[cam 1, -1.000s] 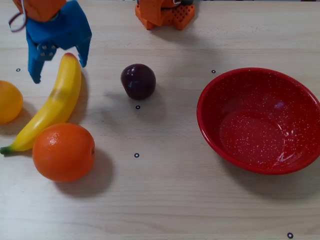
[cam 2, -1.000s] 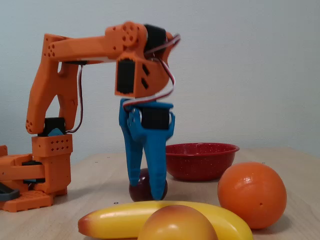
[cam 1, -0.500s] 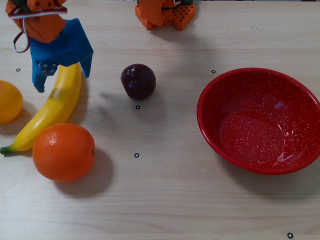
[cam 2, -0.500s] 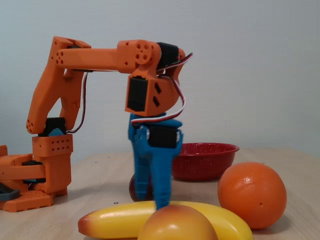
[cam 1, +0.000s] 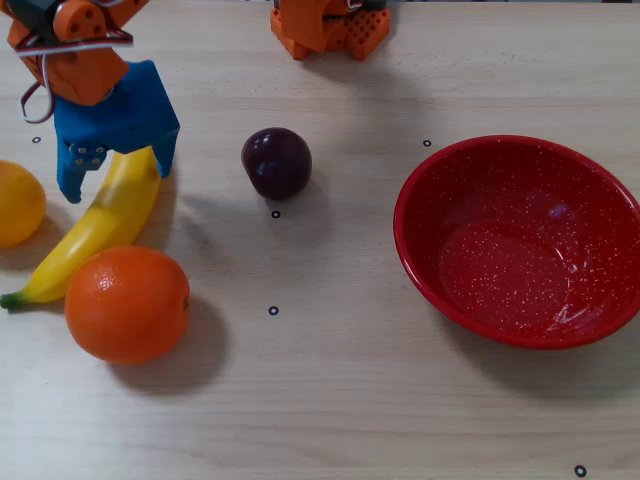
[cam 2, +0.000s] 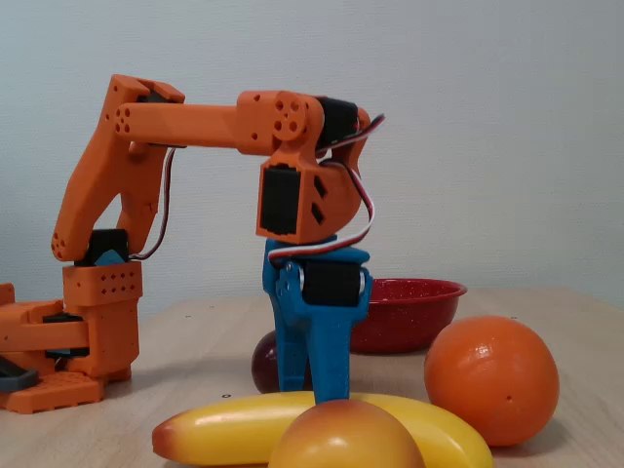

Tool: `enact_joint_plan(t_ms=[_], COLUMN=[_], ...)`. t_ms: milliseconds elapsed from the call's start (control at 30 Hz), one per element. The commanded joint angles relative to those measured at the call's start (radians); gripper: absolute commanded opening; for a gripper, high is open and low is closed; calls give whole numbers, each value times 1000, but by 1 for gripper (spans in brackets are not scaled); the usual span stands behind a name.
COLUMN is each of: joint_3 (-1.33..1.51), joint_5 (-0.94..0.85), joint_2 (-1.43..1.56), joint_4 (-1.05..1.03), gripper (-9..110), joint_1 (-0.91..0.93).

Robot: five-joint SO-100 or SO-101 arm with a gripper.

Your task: Put banana in the red bowl.

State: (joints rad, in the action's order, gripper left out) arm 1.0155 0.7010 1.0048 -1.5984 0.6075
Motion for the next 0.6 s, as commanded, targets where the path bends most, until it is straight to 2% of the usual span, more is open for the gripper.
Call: enact_joint_plan(t_ms=[0, 567], joint_3=[-80, -78], joint_5=[21, 55], joint_2=[46, -37], joint_4=[25, 71], gripper=[34, 36], joint_1=[-35, -63])
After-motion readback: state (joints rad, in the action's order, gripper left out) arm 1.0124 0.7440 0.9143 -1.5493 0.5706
